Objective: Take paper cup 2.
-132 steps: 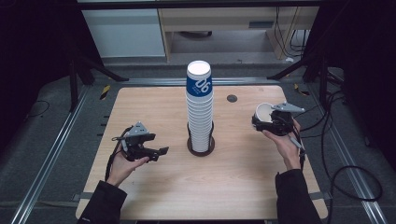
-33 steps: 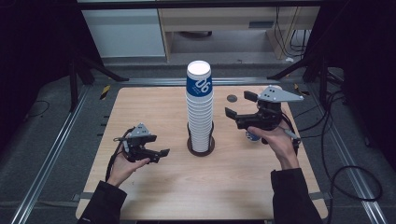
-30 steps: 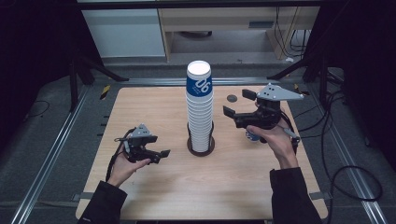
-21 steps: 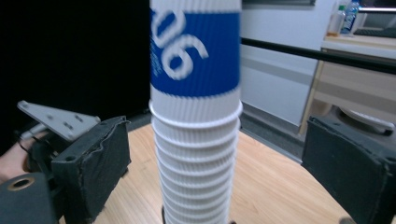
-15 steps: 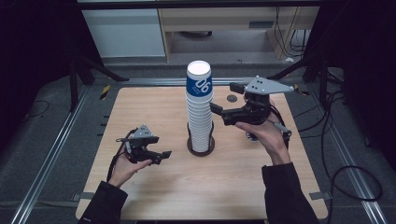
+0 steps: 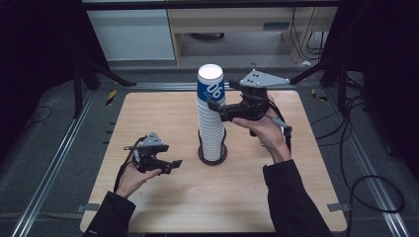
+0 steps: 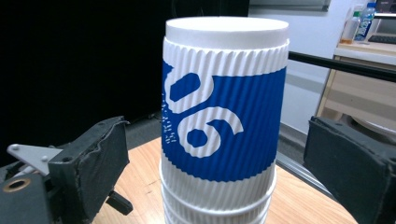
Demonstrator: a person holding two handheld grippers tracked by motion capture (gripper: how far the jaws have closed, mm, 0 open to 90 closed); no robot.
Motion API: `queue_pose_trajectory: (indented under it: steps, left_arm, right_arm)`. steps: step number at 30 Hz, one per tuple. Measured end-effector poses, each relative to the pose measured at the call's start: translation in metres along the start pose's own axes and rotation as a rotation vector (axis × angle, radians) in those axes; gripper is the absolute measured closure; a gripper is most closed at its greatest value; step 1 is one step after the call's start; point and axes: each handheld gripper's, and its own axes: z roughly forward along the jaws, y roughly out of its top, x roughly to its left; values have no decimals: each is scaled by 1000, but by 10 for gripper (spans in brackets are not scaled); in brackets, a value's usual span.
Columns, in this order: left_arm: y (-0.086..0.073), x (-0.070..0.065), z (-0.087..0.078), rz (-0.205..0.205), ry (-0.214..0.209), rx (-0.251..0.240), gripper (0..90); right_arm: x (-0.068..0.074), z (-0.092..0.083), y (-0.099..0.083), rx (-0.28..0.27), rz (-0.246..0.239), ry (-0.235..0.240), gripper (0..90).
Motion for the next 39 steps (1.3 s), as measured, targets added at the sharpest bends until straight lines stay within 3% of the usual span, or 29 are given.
queue_pose_trajectory:
  steps: [16, 25, 32, 39]
  left_arm:
    - [-1, 2, 2, -8, -2, 2, 181]
    - [-1, 2, 0, -5, -5, -2, 181]
    - [-1, 3, 0, -6, -5, -5, 182]
    - [-1, 1, 0, -1, -7, -2, 182]
  right_arm:
    - [-1, 25, 0, 6, 18, 6, 77]
    - [1, 40, -5, 11, 27, -24, 103]
    - [-1, 43, -9, 9, 25, -25, 179]
    - [-1, 39, -8, 15, 14, -21, 190]
